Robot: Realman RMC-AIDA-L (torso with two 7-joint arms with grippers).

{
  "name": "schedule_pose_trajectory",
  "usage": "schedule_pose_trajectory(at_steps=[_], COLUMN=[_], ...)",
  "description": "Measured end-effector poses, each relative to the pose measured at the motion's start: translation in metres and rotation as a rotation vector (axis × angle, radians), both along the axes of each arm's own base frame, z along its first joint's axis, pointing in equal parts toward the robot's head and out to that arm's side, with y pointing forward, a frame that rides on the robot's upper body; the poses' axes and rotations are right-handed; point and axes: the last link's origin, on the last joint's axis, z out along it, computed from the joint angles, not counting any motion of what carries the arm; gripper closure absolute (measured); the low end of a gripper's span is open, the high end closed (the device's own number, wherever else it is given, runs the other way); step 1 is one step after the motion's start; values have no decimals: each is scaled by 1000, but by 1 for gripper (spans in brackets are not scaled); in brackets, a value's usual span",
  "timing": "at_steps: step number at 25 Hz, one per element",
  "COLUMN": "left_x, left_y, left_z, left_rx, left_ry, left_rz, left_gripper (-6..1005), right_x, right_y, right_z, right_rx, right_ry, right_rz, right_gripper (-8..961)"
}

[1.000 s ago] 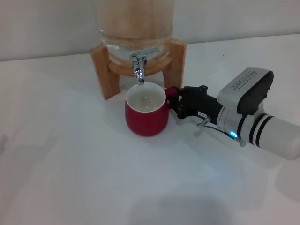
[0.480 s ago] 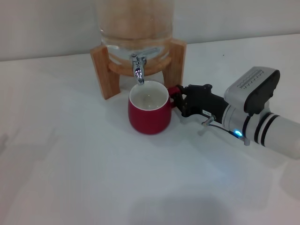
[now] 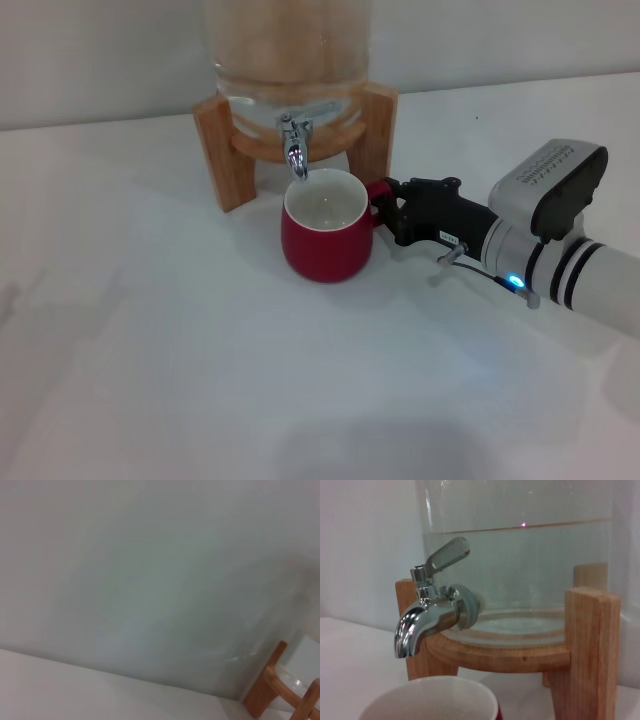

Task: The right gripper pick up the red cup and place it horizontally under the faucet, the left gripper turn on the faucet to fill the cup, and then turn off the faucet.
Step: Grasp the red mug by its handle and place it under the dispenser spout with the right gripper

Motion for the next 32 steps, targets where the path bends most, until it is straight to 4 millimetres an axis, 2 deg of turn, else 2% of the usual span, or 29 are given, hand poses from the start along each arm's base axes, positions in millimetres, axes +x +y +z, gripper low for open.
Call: schedule_pose_trajectory(at_steps=[32], left_x=[-2], left_y=[0], left_z=[1], left_rx=[2], left_ry=[5], left_rz=[7], left_gripper=[177], right_x=[2], right_y=[-7], right_z=[0], right_rx=[-7], right_ry=[22], right_rz=[11], right_gripper=[772])
